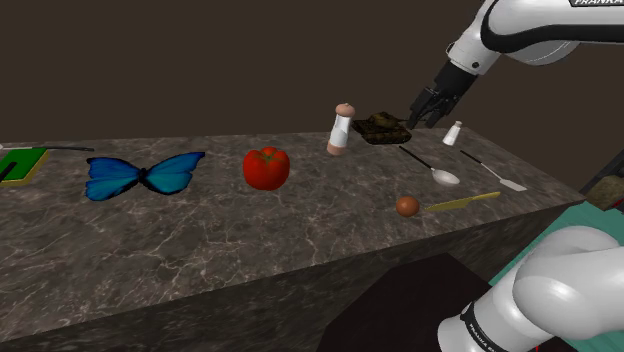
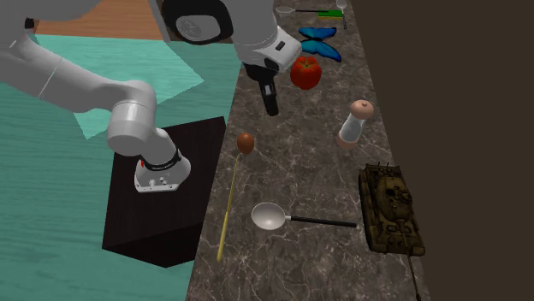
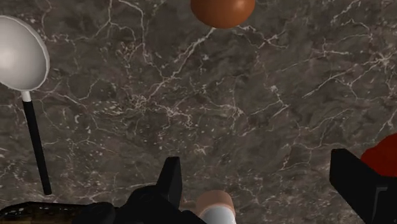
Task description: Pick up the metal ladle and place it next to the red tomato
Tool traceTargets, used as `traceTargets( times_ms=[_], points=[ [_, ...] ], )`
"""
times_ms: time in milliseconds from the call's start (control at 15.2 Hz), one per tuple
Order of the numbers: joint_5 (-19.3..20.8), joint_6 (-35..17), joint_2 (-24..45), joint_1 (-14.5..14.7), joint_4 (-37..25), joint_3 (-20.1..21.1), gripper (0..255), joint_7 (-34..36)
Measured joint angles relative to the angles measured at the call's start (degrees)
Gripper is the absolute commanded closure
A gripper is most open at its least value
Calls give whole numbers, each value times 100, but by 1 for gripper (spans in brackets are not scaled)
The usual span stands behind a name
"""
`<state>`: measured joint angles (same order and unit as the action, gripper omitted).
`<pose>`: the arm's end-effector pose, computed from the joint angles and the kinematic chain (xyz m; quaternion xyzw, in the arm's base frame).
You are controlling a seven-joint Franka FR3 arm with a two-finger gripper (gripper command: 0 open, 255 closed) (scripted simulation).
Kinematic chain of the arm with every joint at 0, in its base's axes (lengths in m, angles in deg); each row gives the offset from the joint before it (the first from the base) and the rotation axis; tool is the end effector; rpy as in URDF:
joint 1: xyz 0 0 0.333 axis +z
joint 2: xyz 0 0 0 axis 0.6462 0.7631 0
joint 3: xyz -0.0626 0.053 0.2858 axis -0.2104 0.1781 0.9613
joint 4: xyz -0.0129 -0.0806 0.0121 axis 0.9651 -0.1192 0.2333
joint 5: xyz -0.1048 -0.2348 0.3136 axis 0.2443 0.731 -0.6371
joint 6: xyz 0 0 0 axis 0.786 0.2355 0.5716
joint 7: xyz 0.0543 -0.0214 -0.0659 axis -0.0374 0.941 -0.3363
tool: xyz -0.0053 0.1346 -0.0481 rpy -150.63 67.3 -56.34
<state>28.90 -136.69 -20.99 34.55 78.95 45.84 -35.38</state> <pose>0.3867 -0.1257 0.5041 -0.9921 0.0579 -0.0975 0.0539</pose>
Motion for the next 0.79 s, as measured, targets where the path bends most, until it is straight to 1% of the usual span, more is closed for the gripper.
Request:
traceTargets(
  times_ms=[462, 792],
  points=[
    [105, -720, 897, -219, -45, -623, 0, -467],
    [25, -1168, 1656, -325, -247, -1097, 0, -871]
  ],
)
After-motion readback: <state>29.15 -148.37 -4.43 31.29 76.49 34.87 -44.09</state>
